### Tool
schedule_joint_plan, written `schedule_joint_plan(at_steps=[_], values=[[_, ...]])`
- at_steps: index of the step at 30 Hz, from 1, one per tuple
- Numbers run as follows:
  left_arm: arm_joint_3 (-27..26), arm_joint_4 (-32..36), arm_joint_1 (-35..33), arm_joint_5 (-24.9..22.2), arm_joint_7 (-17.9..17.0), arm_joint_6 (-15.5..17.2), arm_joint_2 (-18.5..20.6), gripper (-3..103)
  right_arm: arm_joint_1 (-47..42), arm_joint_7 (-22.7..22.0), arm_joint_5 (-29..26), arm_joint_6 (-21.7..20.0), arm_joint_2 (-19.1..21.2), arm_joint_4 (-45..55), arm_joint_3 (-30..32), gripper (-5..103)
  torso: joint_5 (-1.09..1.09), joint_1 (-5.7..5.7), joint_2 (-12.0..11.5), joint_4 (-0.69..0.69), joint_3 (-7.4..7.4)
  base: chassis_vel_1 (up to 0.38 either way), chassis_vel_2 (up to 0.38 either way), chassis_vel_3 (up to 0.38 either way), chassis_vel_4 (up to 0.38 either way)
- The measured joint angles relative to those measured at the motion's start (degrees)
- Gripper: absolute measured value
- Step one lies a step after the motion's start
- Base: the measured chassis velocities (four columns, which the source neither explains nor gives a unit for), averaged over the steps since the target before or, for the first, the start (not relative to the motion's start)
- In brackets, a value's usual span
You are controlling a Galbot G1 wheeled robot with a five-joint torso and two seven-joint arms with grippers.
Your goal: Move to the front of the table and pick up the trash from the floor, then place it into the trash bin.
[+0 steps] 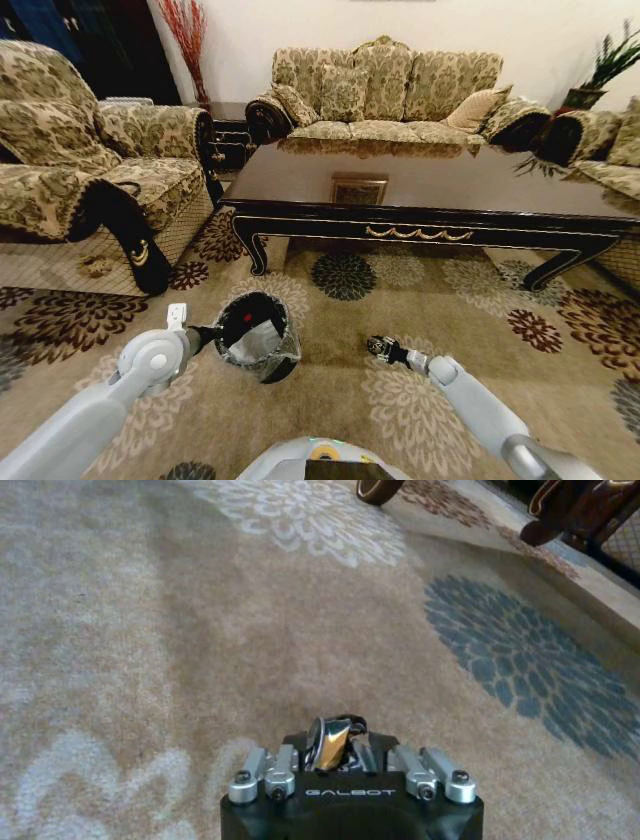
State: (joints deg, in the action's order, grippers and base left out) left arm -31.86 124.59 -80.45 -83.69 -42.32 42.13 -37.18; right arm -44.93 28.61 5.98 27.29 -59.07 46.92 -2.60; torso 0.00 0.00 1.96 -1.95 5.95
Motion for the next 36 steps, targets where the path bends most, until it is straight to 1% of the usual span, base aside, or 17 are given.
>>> schedule_joint_plan(at_steps=[2, 7, 12, 15, 16, 18, 22, 24, 25, 26, 27, 28, 30, 32, 33, 34, 36], values=[[0.05, -0.10, 0.28, 0.04, 0.00, 0.00, -0.11, 1, -0.24, 0.00, -0.21, 0.01, 0.32, 0.38, 0.33, 36, 0.01, 0.00, 0.00, 0.00, 0.00, 0.000, 0.000, 0.000, 0.000], [0.31, -0.12, 0.60, 0.08, -0.01, 0.00, -0.31, 1, -0.65, -0.03, -0.83, 0.27, 0.18, 0.04, 0.70, 29, 0.01, 0.00, 0.00, 0.01, 0.00, 0.000, 0.000, 0.000, 0.000], [0.75, -0.17, 0.55, 0.39, -0.04, 0.00, -0.55, 1, -1.68, -0.03, -1.67, -0.11, 0.87, 1.86, 0.93, 29, -0.03, 0.00, 0.00, -0.01, 0.00, 0.000, 0.000, 0.000, 0.000], [1.77, -0.16, 1.09, 0.65, -0.10, 0.00, -0.76, 1, -3.14, -0.16, -3.53, -1.19, 2.39, 4.73, 1.57, 29, -0.01, 0.00, 0.00, -0.01, 0.00, 0.000, 0.000, 0.000, 0.000], [3.78, -0.15, 2.46, 1.08, -0.25, 0.00, -0.99, 1, -5.77, -0.30, -6.31, -3.07, 4.41, 9.23, 3.33, 29, -0.02, 0.00, 0.00, 0.00, 0.00, 0.000, 0.000, 0.000, 0.000], [5.76, -0.24, 4.20, 1.38, -0.42, 0.00, -1.11, 1, -8.34, -0.49, -8.32, -4.52, 6.12, 13.50, 5.41, 29, -0.01, 0.00, 0.00, 0.01, 0.00, 0.000, 0.000, 0.000, 0.000], [7.94, -0.87, 6.75, 1.65, -0.84, 0.00, -1.35, 1, -12.11, -1.03, -10.38, -6.01, 8.04, 19.40, 9.01, 29, -0.01, 0.00, 0.00, 0.01, 0.00, 0.000, 0.000, 0.000, 0.000], [10.11, -1.31, 9.47, 1.62, -1.07, 0.00, -1.42, 1, -16.20, -1.38, -12.38, -7.10, 9.53, 25.54, 13.25, 29, -0.02, 0.00, 0.00, 0.00, 0.00, 0.000, 0.000, 0.000, 0.000], [10.11, -1.31, 9.47, 1.62, -1.07, 0.00, -1.42, 1, -16.20, -1.38, -12.38, -7.10, 9.53, 25.54, 13.25, 29, -0.02, 0.00, 0.00, 0.00, 0.00, 0.000, 0.000, 0.000, 0.000], [11.68, -1.62, 11.62, 1.39, -1.21, 0.00, -1.42, 1, -19.58, -1.79, -13.94, -8.22, 10.62, 29.72, 16.75, 29, 0.00, 0.00, 0.00, 0.00, 0.00, 0.000, 0.000, 0.000, 0.000], [12.87, -1.90, 13.15, 1.23, -1.32, 0.00, -1.42, 1, -22.03, -2.02, -14.89, -8.88, 11.31, 32.41, 19.14, 29, 0.00, 0.00, 0.00, 0.01, 0.00, 0.000, 0.000, 0.000, 0.000], [12.87, -1.90, 13.15, 1.23, -1.32, 0.00, -1.42, 1, -22.03, -2.02, -14.89, -8.88, 11.31, 32.41, 19.14, 29, 0.00, 0.00, 0.00, 0.01, 0.00, 0.000, 0.000, 0.000, 0.000], [14.16, -2.07, 14.39, 1.08, -1.56, -0.01, -1.45, 1, -24.81, -2.33, -16.82, -9.84, 12.48, 36.75, 21.72, 29, 0.00, -0.01, 0.01, 0.08, 0.00, 0.000, 0.000, 0.000, 0.000], [15.08, -2.08, 14.75, 1.36, -2.27, -0.01, -1.72, 1, -25.85, -2.68, -18.75, -10.90, 13.61, 39.93, 22.41, 29, -0.03, -0.01, 0.00, 0.00, 0.00, 0.000, 0.000, 0.000, 0.000], [15.08, -2.08, 14.75, 1.36, -2.27, -0.01, -1.72, 1, -25.85, -2.68, -18.75, -10.90, 13.61, 39.93, 22.41, 29, -0.03, -0.01, 0.00, 0.00, 0.00, 0.000, 0.000, 0.000, 0.000], [18.17, -2.54, 16.80, 1.84, -3.32, 0.00, -2.38, 1, -27.69, -3.07, -20.59, -11.91, 14.49, 44.01, 23.87, 29, -0.05, -0.01, 0.00, -0.08, 0.00, 0.000, 0.000, 0.000, 0.000], [24.23, -4.16, 21.81, 1.53, -5.16, 0.00, -3.98, 1, -31.68, -3.66, -22.51, -12.83, 15.14, 49.44, 27.96, 29, -0.01, -0.01, 0.00, -0.08, 0.00, 0.000, 0.000, 0.000, 0.000]])
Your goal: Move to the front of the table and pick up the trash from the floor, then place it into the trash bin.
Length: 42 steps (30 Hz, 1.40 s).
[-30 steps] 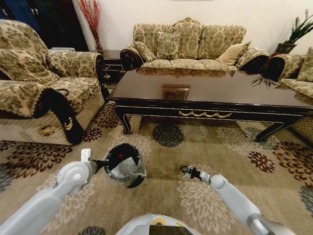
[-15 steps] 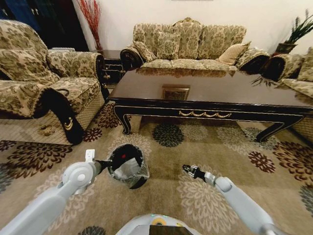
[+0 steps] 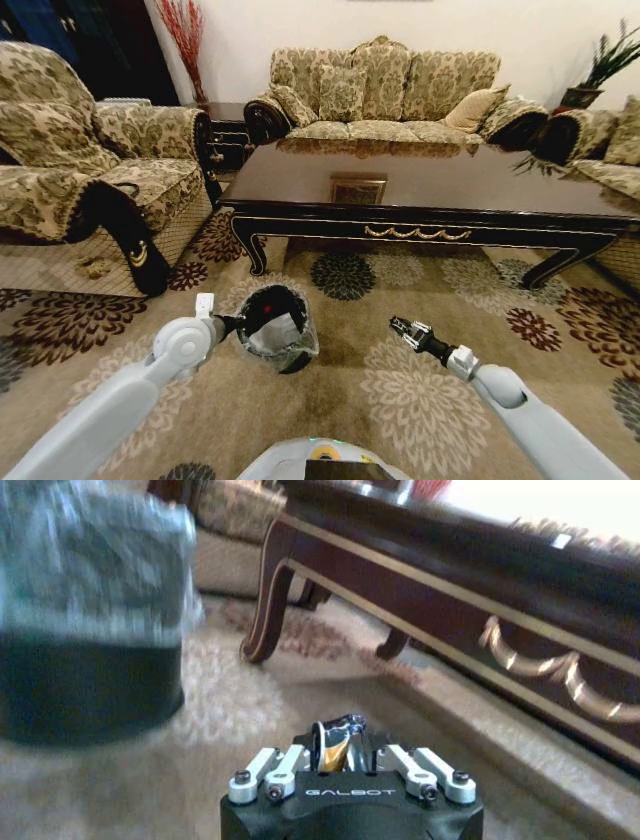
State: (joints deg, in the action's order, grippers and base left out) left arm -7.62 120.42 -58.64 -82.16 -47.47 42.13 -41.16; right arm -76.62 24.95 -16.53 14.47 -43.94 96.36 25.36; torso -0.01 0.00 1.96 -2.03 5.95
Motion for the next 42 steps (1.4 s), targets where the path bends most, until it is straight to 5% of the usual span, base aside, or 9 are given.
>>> schedule_joint_plan(at_steps=[4, 15, 26, 38, 40, 42], values=[[8.90, -2.79, 8.69, -1.09, -1.87, 0.00, -3.26, 1, -6.31, -0.14, -2.52, -0.68, 0.14, 7.36, 6.87, 29, -0.01, 0.00, 0.00, 0.16, 0.00, 0.000, 0.000, 0.000, 0.000], [26.28, -10.18, 22.99, -2.13, -6.23, 0.00, -15.18, 1, -19.10, -2.24, -5.49, -1.64, -3.19, 23.52, 15.78, 29, -0.03, 0.00, 0.00, 0.09, 0.00, 0.000, 0.000, 0.000, 0.000], [31.91, -12.64, 26.13, -2.26, -8.92, -0.01, -21.85, 1, -22.49, -2.90, -1.45, -2.82, -5.16, 30.64, 12.78, 29, 0.00, 0.00, 0.00, 0.09, 0.00, 0.000, 0.000, 0.000, 0.000], [33.03, -10.87, 26.09, -2.32, -10.51, 0.00, -22.42, 1, -21.62, -3.35, 0.04, -2.59, -5.51, 29.12, 11.29, 26, 0.00, 0.00, 0.00, 0.09, 0.00, 0.000, 0.000, 0.000, 0.000], [33.03, -10.75, 26.12, -2.32, -10.63, 0.00, -22.29, 1, -21.50, -3.38, 0.04, -2.54, -5.48, 28.95, 11.12, 39, 0.01, 0.00, 0.00, 0.09, 0.00, 0.000, 0.000, 0.000, 0.000], [32.99, -10.74, 26.05, -2.25, -10.65, 0.00, -22.23, 1, -21.44, -3.49, 0.09, -2.54, -5.48, 28.91, 10.97, 39, 0.00, 0.00, 0.00, 0.09, 0.00, 0.000, 0.000, 0.000, 0.000]])
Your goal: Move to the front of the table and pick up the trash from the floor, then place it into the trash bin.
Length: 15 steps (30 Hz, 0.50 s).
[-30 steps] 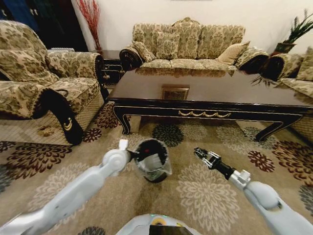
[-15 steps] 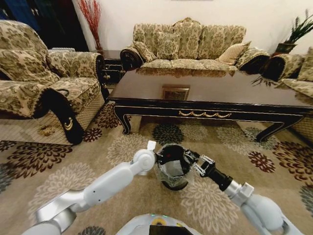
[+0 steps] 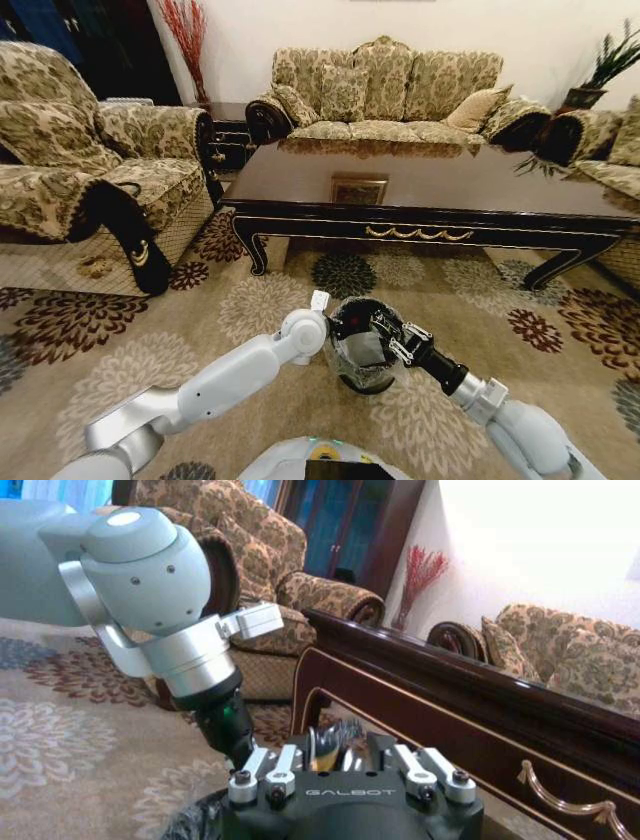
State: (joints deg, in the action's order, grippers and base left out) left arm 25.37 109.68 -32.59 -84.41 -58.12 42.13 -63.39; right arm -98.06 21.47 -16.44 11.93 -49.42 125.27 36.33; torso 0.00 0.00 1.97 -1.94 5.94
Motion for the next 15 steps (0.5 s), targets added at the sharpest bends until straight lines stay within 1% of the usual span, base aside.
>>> schedule_joint_plan(at_steps=[4, 5, 6, 8, 11, 12, 15], values=[[-0.10, 0.00, -0.36, 0.37, -0.06, 0.00, 0.17, 1, -0.13, -0.28, 0.92, 0.07, 0.52, -0.24, -0.41, 61, 0.01, 0.00, 0.00, 0.00, 0.00, 0.000, 0.000, 0.000, 0.000], [-0.10, 0.00, -0.36, 0.37, -0.06, 0.00, 0.17, 1, -0.13, -0.28, 0.92, 0.07, 0.52, -0.24, -0.41, 61, 0.01, 0.00, 0.00, 0.00, 0.00, 0.000, 0.000, 0.000, 0.000], [-0.23, 0.01, -0.43, 0.38, -0.07, 0.00, 0.29, 1, -0.17, -0.29, 0.98, 0.09, 0.53, -0.28, -0.42, 66, 0.00, 0.00, 0.00, 0.00, 0.00, 0.000, 0.000, 0.000, 0.000], [-0.37, 0.14, -0.48, 0.37, -0.07, 0.00, 0.48, 1, -0.17, -0.31, 1.04, 0.09, 0.50, -0.34, -0.43, 66, 0.01, 0.00, 0.00, 0.00, 0.00, 0.000, 0.000, 0.000, 0.000], [-1.35, 0.74, -1.13, 0.37, -0.07, 0.00, 1.36, 1, -0.12, -0.50, 1.07, 0.11, 0.12, -0.44, -0.44, 83, 0.01, 0.00, 0.00, 0.00, 0.00, 0.000, 0.000, 0.000, 0.000], [-1.35, 0.74, -1.13, 0.37, -0.07, 0.00, 1.36, 1, -0.12, -0.50, 1.07, 0.11, 0.12, -0.44, -0.44, 83, 0.01, 0.00, 0.00, 0.00, 0.00, 0.000, 0.000, 0.000, 0.000], [-2.85, 1.51, -2.59, 0.73, 0.14, 0.00, 2.72, 1, -0.03, -1.17, 1.02, 0.09, -0.30, -0.75, -0.29, 97, 0.01, 0.00, 0.00, 0.00, 0.00, 0.000, 0.000, 0.000, 0.000]])
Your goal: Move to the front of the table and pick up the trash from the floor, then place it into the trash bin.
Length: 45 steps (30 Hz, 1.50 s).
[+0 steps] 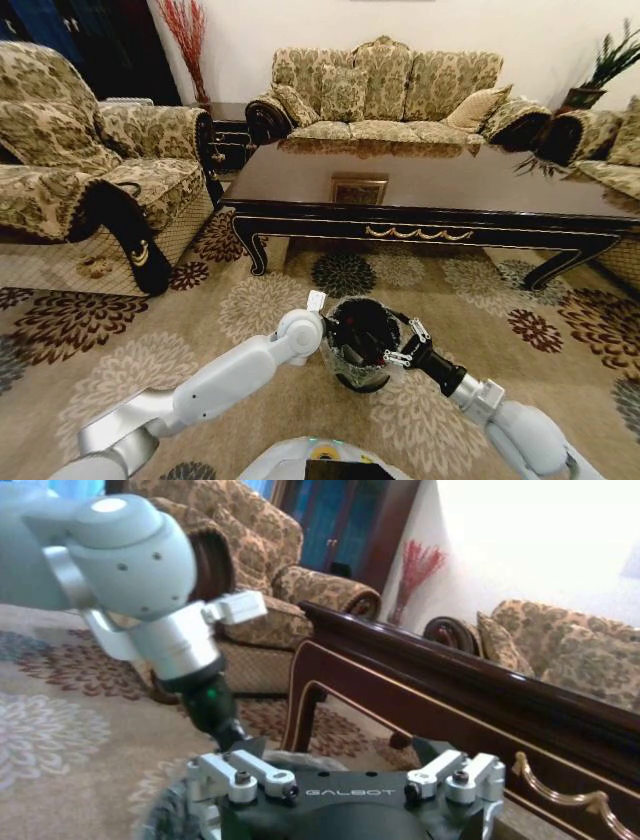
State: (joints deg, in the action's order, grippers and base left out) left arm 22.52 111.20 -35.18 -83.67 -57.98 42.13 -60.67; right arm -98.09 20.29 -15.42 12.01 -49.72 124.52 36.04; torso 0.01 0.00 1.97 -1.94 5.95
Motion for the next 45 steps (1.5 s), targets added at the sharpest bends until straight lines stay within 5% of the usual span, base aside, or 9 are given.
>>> schedule_joint_plan(at_steps=[9, 17, 20, 25, 36, 45], values=[[-7.47, 2.48, -5.16, 1.13, 1.38, 0.00, 4.93, 1, 0.94, -3.79, -2.96, -0.56, -2.21, -1.73, 1.46, 100, 0.02, 0.00, 0.00, 0.01, 0.00, 0.000, 0.000, 0.000, 0.000], [-22.81, 7.39, -20.07, 4.09, 5.64, 0.00, 13.64, 1, 0.98, -4.73, -3.47, -0.29, -3.13, -5.20, 2.05, 100, 0.00, 0.00, 0.00, -0.03, 0.00, 0.000, 0.000, 0.000, 0.000], [-25.53, 7.48, -23.95, 6.47, 7.66, 0.00, 14.05, 1, 0.96, -4.74, -2.95, -0.08, -3.43, -6.00, 1.70, 100, -0.02, 0.00, 0.00, -0.01, 0.00, 0.000, 0.000, 0.000, 0.000], [-30.22, 5.40, -31.33, 16.81, 13.47, 0.00, 11.02, 1, 0.75, -4.74, -1.89, 0.05, -4.34, -7.21, 1.34, 100, 0.01, 0.00, 0.00, -0.01, 0.00, 0.000, 0.000, 0.000, 0.000], [-29.69, 4.47, -31.21, 19.16, 14.46, 0.00, 9.25, 0, -0.20, -4.68, -1.46, 0.38, -4.61, -7.36, 1.96, 100, -0.01, 0.00, 0.00, 0.00, 0.00, 0.000, 0.000, 0.000, 0.000], [-31.68, 6.87, -32.08, 18.53, 13.98, -0.02, 10.88, 38, -1.25, -4.67, -0.34, 1.02, -5.46, -7.89, 2.20, 100, -0.01, 0.00, 0.01, 0.00, 0.00, 0.000, 0.000, 0.000, 0.000]])
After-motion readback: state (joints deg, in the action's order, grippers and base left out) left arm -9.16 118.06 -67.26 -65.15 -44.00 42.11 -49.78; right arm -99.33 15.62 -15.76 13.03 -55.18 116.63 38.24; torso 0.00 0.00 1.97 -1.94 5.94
